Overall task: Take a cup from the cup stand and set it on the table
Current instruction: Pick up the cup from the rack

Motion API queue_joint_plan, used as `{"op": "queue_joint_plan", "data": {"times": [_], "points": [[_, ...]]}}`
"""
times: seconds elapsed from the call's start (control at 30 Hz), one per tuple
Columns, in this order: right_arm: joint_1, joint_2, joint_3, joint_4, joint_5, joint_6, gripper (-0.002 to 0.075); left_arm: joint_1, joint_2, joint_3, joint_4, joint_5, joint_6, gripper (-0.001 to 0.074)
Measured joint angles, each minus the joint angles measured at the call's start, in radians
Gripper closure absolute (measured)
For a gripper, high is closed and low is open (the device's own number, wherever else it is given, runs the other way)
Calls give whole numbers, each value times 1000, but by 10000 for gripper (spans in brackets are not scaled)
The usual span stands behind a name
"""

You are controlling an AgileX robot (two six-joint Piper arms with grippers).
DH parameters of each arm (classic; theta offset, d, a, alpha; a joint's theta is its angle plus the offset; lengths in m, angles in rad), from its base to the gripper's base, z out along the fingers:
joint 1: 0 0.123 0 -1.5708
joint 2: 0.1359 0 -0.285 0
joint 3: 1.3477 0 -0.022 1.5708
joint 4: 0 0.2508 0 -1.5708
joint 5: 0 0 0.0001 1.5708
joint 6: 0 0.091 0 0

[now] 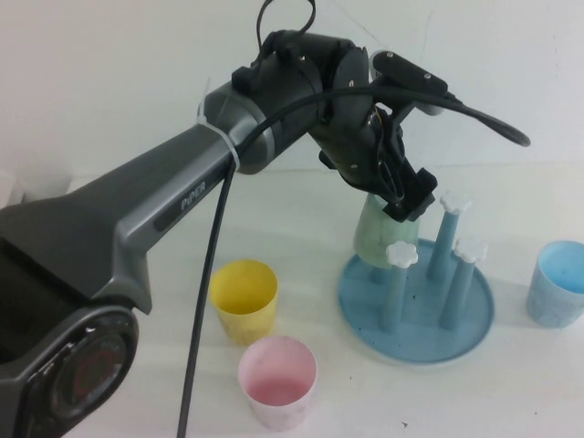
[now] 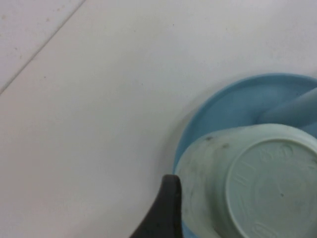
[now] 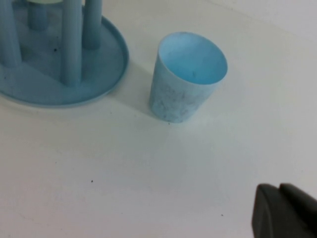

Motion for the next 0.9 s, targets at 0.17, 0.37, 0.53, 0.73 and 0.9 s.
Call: {"op": "queue_joint_plan", "data": {"times": [0.17, 0.37, 0.53, 0.73, 0.9], "points": [[0, 0, 0, 0, -2, 0, 729, 0, 36, 0, 9, -27, 2, 43], [0, 0, 0, 0, -2, 0, 729, 0, 46, -2, 9, -55, -10, 95], [0, 0, 0, 0, -4, 0, 729, 0, 35, -2, 5, -55, -11, 211], [0, 0, 0, 0, -6, -5, 729, 0, -49, -2, 5, -64, -11, 211], [0, 0, 0, 0, -13, -6, 729, 0, -132, -2, -10, -74, -20, 211]]}}
